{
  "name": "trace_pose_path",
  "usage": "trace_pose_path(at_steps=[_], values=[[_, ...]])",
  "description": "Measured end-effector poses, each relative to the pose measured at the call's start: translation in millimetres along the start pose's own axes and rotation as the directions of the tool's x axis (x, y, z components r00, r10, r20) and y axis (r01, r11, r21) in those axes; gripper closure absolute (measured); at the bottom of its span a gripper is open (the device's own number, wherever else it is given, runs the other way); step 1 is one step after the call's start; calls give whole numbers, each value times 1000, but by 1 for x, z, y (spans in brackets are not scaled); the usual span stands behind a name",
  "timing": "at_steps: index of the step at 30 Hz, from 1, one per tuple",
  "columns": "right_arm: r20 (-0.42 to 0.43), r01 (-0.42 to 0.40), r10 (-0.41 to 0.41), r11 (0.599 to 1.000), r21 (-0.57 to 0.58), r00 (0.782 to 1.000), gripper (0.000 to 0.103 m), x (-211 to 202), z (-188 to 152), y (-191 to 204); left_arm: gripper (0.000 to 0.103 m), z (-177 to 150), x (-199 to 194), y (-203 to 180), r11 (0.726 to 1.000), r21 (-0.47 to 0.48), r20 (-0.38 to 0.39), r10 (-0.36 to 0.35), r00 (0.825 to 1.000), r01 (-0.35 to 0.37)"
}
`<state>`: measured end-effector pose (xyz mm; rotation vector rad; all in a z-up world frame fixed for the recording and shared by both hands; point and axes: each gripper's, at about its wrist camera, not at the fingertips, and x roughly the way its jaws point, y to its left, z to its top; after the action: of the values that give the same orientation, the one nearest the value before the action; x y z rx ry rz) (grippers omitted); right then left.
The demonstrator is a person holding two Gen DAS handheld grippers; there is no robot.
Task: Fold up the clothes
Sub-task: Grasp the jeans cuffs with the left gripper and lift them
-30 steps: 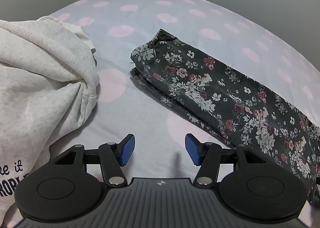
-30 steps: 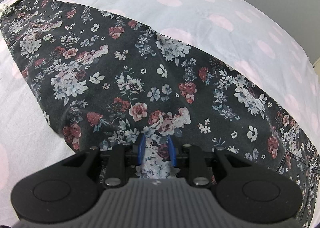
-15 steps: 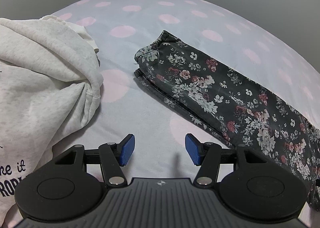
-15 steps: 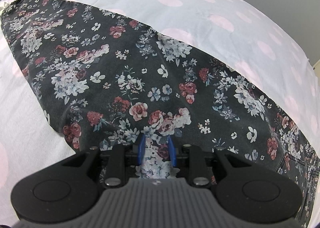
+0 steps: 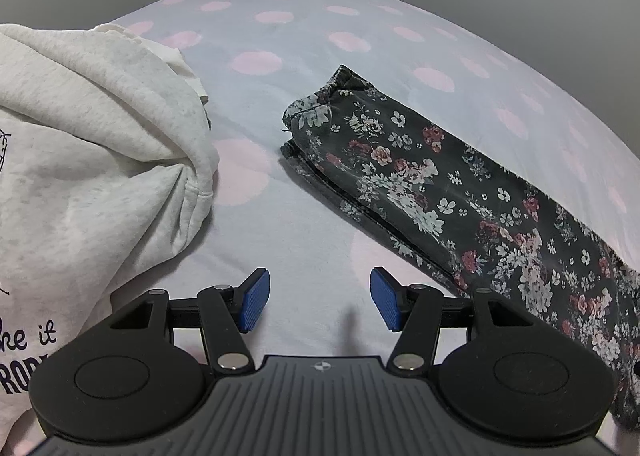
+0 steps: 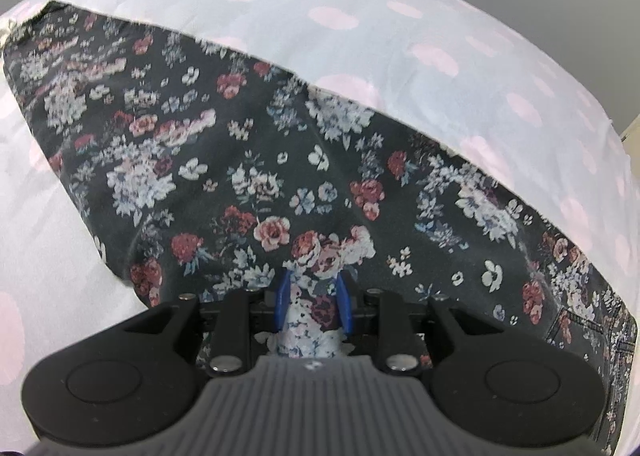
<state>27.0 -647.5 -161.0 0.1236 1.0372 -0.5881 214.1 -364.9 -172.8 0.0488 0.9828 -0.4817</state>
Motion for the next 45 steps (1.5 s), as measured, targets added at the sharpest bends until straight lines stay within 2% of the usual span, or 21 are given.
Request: trace_pose_path(at_steps=[4,9,13,17,20,23,27,28,30,31,33,34,38,40,42,45], values=[[34,-2,2,1000,8,999,75,-7,2,1,49,2,0,8,999,-36,7,-22,1000,23],[63,-7,6,1000,17,998,75,-11,5,2,49,4,5,37,984,-141,9,-108,994,108],[82,-23,19,999,43,996,75,-17,0,0,49,8,11,64,956,-238,20,-174,984,174],[99,-50,42,995,80,994,75,-23,-10,-4,48,16,21,78,905,-327,52,-272,961,274],[108,-70,59,992,100,992,75,-27,-18,-6,45,28,32,74,885,-342,65,-313,948,316],[115,-84,71,989,120,991,75,-30,-24,-9,43,38,48,70,865,-382,65,-326,943,326],[120,-88,71,986,144,990,75,-34,-30,-17,43,50,71,65,857,-416,40,-315,948,303],[120,-81,64,986,144,991,75,-35,-31,-19,45,52,75,64,857,-415,45,-317,947,306],[119,-73,53,983,169,992,75,-37,-35,-27,56,55,81,60,860,-402,56,-320,946,314],[118,-69,48,980,186,992,75,-38,-38,-31,70,57,83,58,865,-387,60,-320,945,318],[116,-63,38,974,219,993,75,-41,-42,-41,82,60,84,53,884,-351,69,-305,950,309],[115,-60,34,970,235,993,75,-42,-44,-45,95,61,81,50,894,-327,88,-295,952,307],[110,-46,14,955,294,994,75,-46,-54,-62,99,66,58,36,913,-256,158,-285,945,318],[109,-36,3,952,305,994,75,-48,-61,-66,99,72,36,21,930,-182,200,-282,938,319],[114,-49,12,945,322,993,75,-52,-65,-67,99,76,10,4,933,-110,246,-307,919,341],[126,-79,36,933,351,991,75,-58,-70,-67,100,77,-39,-30,918,12,303,-381,874,396]])
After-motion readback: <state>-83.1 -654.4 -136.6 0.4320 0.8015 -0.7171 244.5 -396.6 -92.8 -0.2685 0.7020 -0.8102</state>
